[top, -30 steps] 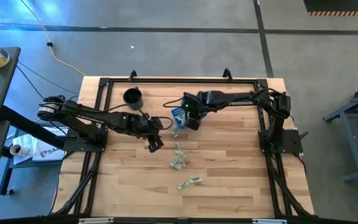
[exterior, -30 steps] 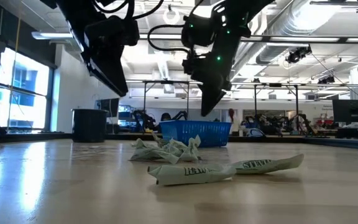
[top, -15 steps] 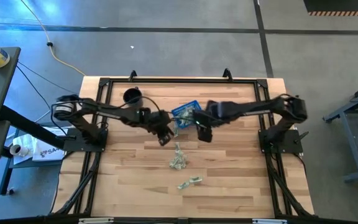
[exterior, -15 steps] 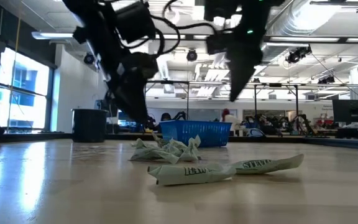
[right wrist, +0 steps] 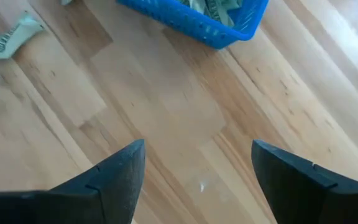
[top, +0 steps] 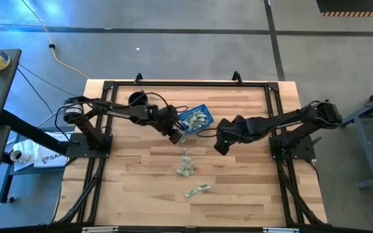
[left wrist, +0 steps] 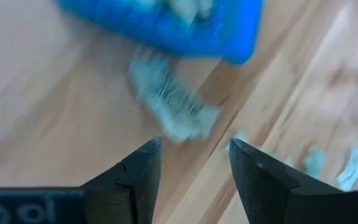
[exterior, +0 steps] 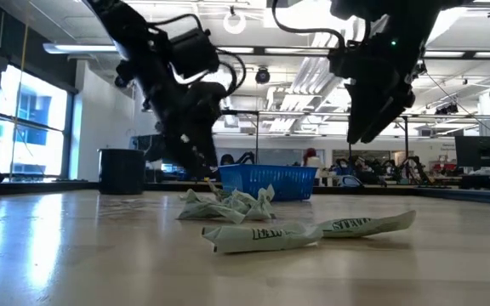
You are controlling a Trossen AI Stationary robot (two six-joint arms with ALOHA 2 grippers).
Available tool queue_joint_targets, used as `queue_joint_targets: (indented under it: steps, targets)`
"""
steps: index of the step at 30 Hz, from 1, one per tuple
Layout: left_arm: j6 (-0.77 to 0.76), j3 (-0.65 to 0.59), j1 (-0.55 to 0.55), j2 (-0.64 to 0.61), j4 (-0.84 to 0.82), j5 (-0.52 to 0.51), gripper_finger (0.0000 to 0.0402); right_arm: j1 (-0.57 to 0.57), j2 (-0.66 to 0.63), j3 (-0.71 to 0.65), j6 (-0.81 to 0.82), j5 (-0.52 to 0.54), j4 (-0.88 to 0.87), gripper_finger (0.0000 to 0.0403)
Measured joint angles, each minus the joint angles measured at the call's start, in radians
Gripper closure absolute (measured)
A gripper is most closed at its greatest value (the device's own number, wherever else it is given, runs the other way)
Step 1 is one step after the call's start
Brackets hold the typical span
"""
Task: Pick and place Stevia / Truvia into bins
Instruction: Put the green stevia packet into the blue bin
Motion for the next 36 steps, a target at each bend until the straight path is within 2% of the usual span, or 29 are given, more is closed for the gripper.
queue_joint_targets:
  steps: [6, 10, 14, 29, 36]
  targets:
    - [-0.032, -0.003, 0.023, 0.086, -0.001, 0.03, 0.0187, 0.004, 0.007, -0.005, 0.0, 0.0, 0.041, 0.012]
    - [-0.072, -0.001, 0.041, 0.094, 0.088, 0.096, 0.0183, 0.007, 0.007, -0.005, 0.009, 0.002, 0.041, 0.012]
    - [-0.083, -0.001, 0.047, 0.094, 0.155, 0.096, 0.0187, 0.01, 0.007, -0.005, 0.015, 0.008, 0.041, 0.0121]
    - [-0.061, -0.001, 0.047, 0.102, 0.175, 0.052, 0.0194, 0.01, 0.007, -0.005, 0.01, 0.038, 0.036, 0.012]
    - [-0.049, -0.001, 0.047, 0.102, 0.173, 0.066, 0.0242, 0.01, 0.007, -0.004, -0.008, 0.048, 0.037, 0.012]
